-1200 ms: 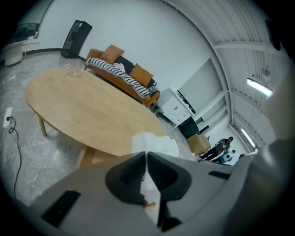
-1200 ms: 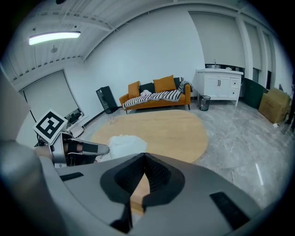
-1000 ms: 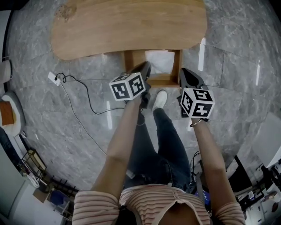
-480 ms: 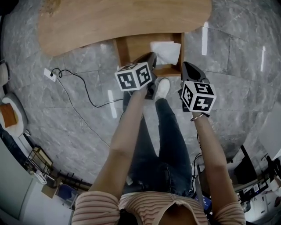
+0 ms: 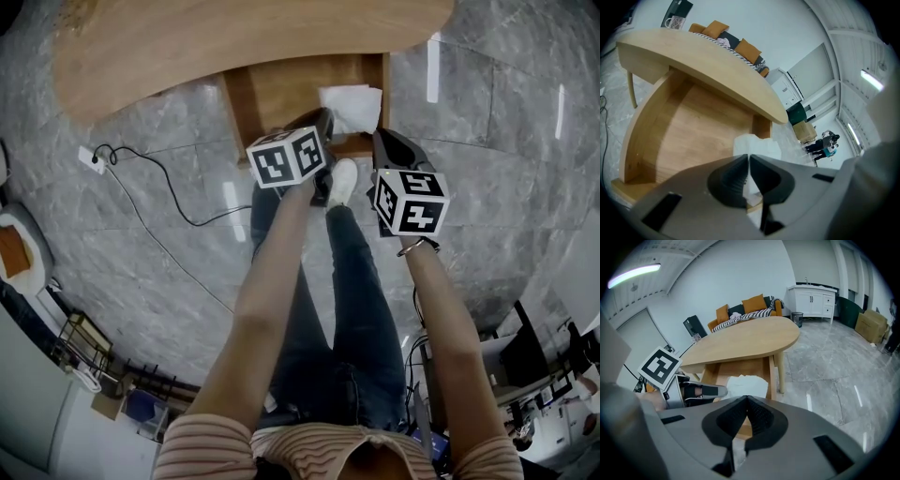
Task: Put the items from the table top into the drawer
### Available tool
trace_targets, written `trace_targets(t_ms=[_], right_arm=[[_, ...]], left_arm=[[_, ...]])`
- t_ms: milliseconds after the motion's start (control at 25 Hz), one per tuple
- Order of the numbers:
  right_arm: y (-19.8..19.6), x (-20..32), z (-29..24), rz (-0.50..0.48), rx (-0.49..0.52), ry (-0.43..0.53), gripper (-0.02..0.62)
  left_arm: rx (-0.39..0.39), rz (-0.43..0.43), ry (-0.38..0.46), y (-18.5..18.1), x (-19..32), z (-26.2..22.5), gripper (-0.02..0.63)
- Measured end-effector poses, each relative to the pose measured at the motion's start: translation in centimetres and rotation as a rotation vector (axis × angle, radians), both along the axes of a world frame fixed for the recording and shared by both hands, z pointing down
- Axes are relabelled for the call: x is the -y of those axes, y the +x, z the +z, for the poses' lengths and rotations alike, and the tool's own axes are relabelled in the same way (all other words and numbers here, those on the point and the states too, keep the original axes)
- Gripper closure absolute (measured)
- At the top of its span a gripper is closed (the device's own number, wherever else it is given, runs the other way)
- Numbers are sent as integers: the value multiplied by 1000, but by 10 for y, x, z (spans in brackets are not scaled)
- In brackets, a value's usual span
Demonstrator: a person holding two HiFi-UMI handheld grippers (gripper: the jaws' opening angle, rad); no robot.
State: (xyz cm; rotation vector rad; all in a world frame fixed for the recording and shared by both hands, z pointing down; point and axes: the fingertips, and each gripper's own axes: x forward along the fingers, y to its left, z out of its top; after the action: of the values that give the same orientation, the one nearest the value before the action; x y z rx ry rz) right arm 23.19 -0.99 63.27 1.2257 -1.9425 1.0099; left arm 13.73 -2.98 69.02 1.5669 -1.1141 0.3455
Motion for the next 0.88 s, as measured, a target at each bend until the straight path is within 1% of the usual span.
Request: trace_targets(t_ms=[160,520,680,880], right_arm=[[5,2,15,3,-6,-10,588],[1,3,42,-4,-11,-37,587],[-2,4,46,-15,-13,-48,588],[-4,3,48,-29,-14,-54,588]], left_arm=[[-3,-10,-18,4,-2,19,581],[37,1,-49,-1,-1,50,581],[47,3,-62,-2,0,55,581],[66,-4,-101,-7,-3,66,581]])
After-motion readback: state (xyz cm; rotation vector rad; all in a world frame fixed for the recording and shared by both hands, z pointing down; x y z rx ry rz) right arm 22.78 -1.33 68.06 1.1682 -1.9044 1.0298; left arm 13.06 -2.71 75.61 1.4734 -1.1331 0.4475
